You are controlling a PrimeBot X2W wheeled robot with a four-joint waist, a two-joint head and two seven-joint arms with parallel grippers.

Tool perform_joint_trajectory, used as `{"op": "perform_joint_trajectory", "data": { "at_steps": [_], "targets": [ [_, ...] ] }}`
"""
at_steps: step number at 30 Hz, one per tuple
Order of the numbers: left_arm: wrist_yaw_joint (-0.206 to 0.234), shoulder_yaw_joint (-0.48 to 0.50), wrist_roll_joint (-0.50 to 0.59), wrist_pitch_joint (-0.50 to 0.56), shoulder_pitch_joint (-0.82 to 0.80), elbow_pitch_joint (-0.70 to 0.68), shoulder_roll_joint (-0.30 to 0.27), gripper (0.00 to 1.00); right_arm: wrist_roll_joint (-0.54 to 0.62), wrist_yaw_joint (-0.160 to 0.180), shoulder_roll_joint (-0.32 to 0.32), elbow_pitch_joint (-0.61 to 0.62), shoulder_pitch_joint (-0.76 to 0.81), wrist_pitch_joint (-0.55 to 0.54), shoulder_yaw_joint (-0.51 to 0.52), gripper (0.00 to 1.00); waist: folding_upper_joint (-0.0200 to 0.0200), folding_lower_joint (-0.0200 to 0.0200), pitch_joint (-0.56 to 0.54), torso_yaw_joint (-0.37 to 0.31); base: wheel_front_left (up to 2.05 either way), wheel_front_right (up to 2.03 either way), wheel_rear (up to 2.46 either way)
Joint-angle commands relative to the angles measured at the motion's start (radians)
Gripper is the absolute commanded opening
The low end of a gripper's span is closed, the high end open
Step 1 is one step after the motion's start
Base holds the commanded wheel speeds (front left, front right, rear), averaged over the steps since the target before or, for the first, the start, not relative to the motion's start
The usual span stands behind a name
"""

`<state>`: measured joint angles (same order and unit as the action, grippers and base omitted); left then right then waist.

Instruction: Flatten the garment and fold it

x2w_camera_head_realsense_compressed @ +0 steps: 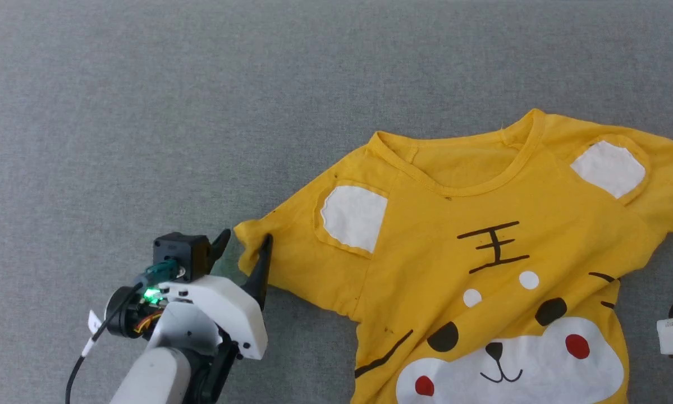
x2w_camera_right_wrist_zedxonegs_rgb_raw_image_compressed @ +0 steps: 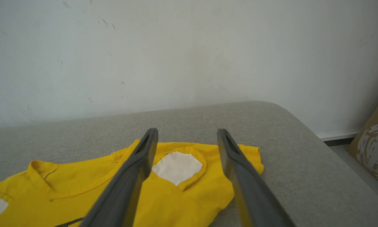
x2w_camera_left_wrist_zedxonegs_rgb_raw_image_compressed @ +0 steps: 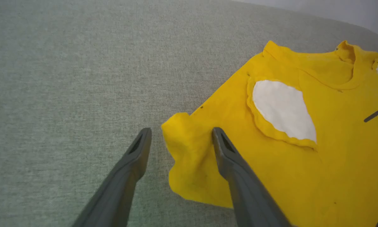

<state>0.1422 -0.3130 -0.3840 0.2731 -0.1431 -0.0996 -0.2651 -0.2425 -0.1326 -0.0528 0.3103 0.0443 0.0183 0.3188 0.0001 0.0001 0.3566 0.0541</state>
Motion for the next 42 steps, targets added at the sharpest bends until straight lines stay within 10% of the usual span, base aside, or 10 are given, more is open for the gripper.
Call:
{"op": "perform_joint_trajectory", "data": {
  "at_steps": [1,3,5,6,24,34,42],
  "targets": [
    [-0.006,-0.007,-0.013,0.022,-0.021,0.017,-0.007,1.00,-0.007,0.002,0.002,0.002,-0.014,0.000,-0.003,1.00,-0.0001,-0.0001,0.012,-0.005,0.00,0.00,0.00],
    [-0.019,-0.021,-0.026,0.055,-0.031,0.034,-0.006,1.00,-0.005,0.002,0.002,0.005,-0.017,-0.002,-0.004,1.00,-0.0001,-0.0001,0.018,-0.007,0.00,0.00,0.00],
    [-0.038,-0.038,-0.033,0.078,-0.043,0.044,-0.009,0.10,-0.003,0.002,0.003,0.011,-0.019,-0.004,0.000,1.00,-0.0001,-0.0001,0.023,-0.008,0.00,0.00,0.00],
    [-0.047,-0.045,-0.038,0.088,-0.047,0.050,-0.009,0.00,-0.002,0.002,0.003,0.013,-0.020,-0.005,0.001,1.00,-0.0001,-0.0001,0.025,-0.008,0.00,0.00,0.00],
    [0.081,0.118,-0.062,-0.057,0.055,-0.064,-0.017,0.00,0.002,0.002,0.003,0.012,0.019,-0.042,-0.006,1.00,-0.0001,-0.0001,-0.024,0.015,0.00,0.00,0.00],
    [0.083,0.099,-0.086,-0.071,0.131,-0.131,0.005,0.00,0.040,0.002,0.002,0.014,-0.052,-0.175,-0.024,1.00,-0.0001,-0.0001,-0.013,0.041,0.00,0.00,0.00],
    [0.071,0.056,-0.071,-0.077,0.071,-0.149,0.028,0.00,0.035,0.002,-0.164,-0.129,-0.247,-0.450,0.025,1.00,-0.0001,-0.0001,0.052,0.052,0.00,0.00,0.00]
  ]
}}
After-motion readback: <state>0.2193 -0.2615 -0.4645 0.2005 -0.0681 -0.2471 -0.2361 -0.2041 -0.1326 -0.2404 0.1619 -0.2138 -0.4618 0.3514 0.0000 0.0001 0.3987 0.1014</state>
